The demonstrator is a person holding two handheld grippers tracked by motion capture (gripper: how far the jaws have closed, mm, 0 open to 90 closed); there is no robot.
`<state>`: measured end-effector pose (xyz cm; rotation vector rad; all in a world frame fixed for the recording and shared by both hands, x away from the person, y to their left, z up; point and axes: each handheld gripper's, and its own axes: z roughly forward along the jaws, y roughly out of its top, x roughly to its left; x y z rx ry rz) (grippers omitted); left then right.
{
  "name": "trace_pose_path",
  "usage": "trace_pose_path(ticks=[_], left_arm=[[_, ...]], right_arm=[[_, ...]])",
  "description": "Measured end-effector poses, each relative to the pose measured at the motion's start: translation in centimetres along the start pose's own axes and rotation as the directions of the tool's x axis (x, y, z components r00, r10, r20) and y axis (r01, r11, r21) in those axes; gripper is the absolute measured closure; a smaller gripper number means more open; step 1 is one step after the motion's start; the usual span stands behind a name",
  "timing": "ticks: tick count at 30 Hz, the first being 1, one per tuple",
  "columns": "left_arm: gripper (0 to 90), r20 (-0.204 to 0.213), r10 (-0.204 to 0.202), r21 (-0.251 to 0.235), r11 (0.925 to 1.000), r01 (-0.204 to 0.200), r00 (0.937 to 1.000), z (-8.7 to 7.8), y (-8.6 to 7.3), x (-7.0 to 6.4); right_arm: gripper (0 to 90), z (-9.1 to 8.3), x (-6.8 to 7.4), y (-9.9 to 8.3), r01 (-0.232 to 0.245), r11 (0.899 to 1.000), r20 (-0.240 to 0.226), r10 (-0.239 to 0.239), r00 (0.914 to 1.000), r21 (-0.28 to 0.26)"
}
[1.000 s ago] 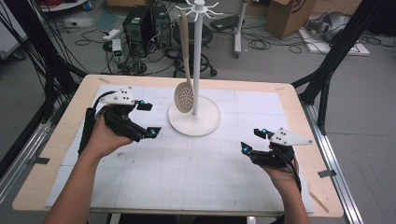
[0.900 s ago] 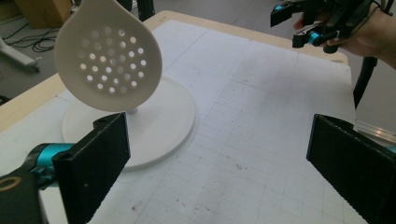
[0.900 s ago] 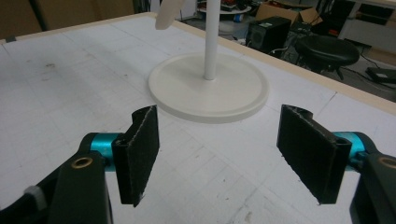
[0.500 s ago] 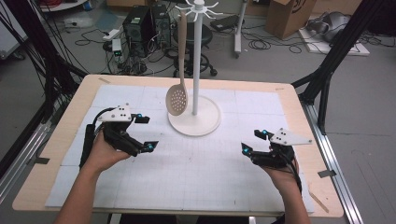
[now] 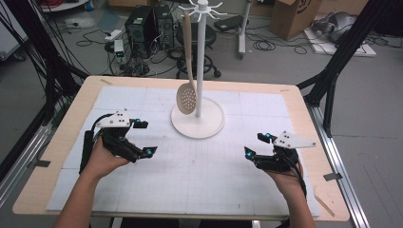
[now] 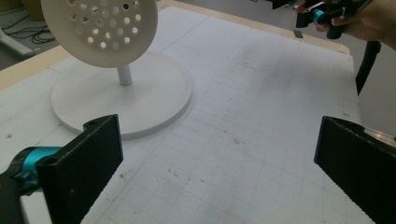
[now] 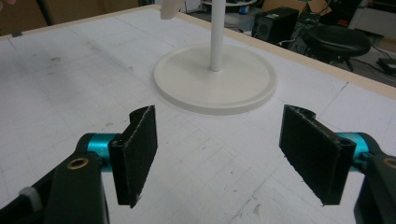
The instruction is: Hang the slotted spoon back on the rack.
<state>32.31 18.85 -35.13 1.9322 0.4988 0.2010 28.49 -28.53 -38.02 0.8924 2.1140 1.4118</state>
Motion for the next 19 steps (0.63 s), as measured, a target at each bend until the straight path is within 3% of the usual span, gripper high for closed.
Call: trace_pose_path(ticks=[9, 19], left_arm=[[1.8, -0.012, 0.014, 0.034, 0.9993, -0.014, 0.9998, 0.55, -0.19, -0.17], [1.7, -0.028, 0.004, 0.047, 0.9989, -0.002, 0.9996, 0.74, -0.53, -0.1]], right_arm=[[27.7, -0.03, -0.15, -0.07, 0.006, 1.0, 0.002, -0.006, 1.0, -0.001], [27.7, 0.01, -0.17, -0.15, 0.001, 1.0, 0.002, -0.001, 1.0, 0.002]])
